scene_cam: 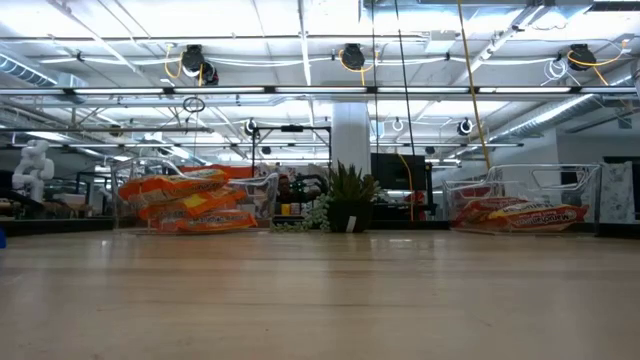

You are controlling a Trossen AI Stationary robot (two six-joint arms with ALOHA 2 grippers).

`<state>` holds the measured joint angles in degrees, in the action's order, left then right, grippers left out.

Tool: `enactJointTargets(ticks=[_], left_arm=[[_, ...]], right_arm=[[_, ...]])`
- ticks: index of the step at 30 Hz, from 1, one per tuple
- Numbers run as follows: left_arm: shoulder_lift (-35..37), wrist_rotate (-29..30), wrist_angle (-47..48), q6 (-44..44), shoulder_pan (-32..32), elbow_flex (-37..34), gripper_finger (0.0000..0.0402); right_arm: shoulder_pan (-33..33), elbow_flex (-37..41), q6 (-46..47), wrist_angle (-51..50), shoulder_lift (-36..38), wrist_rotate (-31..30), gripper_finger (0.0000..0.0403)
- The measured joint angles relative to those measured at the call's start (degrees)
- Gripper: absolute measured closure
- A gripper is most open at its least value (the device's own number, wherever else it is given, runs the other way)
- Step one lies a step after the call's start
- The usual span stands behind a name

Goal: Sort Maruchan noodles
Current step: Put the blue noodle pack into the bottom transparent bin

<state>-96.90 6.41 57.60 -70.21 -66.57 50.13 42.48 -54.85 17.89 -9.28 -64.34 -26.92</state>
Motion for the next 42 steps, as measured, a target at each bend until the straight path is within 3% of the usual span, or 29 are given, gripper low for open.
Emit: enactJointTargets(ticks=[5,18,23,31,42], left_arm=[[0.15,0.53,-0.23,-0.77,-0.06,-0.02,0.0148],[0.26,0.47,-2.87,-2.09,0.03,-0.13,0.0231],[0.22,0.49,-2.63,-1.97,0.07,0.38,0.0236],[3.14,8.49,-6.07,-2.39,0.27,1.18,0.0236],[3.34,10.18,-9.45,0.26,1.45,0.98,0.0236]], right_arm=[[-0.01,1.26,-0.14,1.15,0.0,-0.02,0.0328],[-0.15,1.99,-0.13,1.36,0.0,-0.02,0.0328],[-0.17,1.99,-0.13,1.38,0.0,-0.02,0.0328],[-0.17,2.01,-0.13,1.43,0.0,-0.02,0.0328],[-0.2,2.01,-0.13,1.86,0.0,-0.02,0.0328]])
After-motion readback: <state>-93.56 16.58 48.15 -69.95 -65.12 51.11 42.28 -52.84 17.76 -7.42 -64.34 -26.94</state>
